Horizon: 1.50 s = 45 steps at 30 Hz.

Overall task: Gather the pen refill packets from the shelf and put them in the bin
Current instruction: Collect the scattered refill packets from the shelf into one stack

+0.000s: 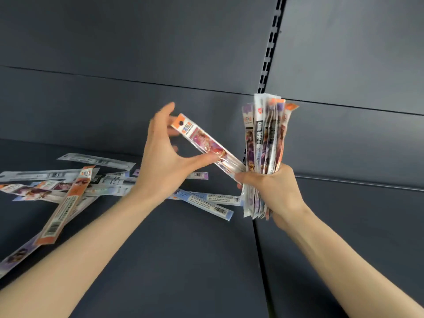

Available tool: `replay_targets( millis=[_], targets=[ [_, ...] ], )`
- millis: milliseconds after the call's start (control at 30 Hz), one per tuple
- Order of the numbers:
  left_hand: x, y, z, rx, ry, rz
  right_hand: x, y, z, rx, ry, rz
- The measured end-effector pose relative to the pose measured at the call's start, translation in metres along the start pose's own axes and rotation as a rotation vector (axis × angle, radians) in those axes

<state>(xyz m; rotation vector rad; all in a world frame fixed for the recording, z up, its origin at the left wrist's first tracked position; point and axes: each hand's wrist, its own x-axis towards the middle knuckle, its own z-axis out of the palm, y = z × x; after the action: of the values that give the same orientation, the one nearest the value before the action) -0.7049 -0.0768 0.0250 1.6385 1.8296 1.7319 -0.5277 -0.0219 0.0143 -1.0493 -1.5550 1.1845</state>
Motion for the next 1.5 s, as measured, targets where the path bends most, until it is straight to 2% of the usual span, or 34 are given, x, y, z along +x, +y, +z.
replay_targets(
  millis=[67,133,300,500,667,767,933,1033,1100,1300,1400,1500],
  targets=[
    [-0.006,0.001,0.011,-0.242,-0.094,-0.198,-0.002,0.000,0.003,0.103,0.004,0.054],
    [-0.009,0.002,0.018,-0.353,-0.207,-0.229,-0.005,0.001,0.008,0.149,-0.018,0.089],
    [-0.008,0.001,0.016,-0.500,-0.112,-0.239,-0.006,0.008,0.014,0.173,-0.045,0.133],
    [-0.007,0.006,0.011,-0.465,-0.104,-0.186,-0.008,0.006,0.014,0.136,-0.152,0.111],
    [-0.007,0.007,0.002,-0.379,-0.327,-0.085,-0.007,0.004,0.009,0.261,-0.276,-0.003],
    [-0.010,0.008,0.004,-0.386,-0.346,-0.038,-0.011,0.011,0.017,0.252,-0.366,-0.033],
    [-0.011,0.007,0.004,-0.411,-0.431,-0.025,-0.013,0.014,0.016,0.245,-0.353,-0.038],
    [-0.017,0.012,0.011,-0.511,-0.509,-0.096,-0.017,0.014,0.021,0.117,-0.373,-0.074],
    [-0.022,0.016,0.017,-0.494,-0.557,-0.110,-0.022,0.013,0.027,0.021,-0.416,-0.097],
    [-0.022,0.017,0.021,-0.451,-0.564,-0.107,-0.027,0.008,0.034,-0.001,-0.489,-0.123],
    [-0.021,0.018,0.018,-0.452,-0.605,-0.100,-0.026,0.010,0.035,-0.030,-0.450,-0.105],
    [-0.011,0.008,0.007,-0.410,-0.734,-0.081,-0.023,0.011,0.026,-0.024,-0.387,-0.077]
  ],
)
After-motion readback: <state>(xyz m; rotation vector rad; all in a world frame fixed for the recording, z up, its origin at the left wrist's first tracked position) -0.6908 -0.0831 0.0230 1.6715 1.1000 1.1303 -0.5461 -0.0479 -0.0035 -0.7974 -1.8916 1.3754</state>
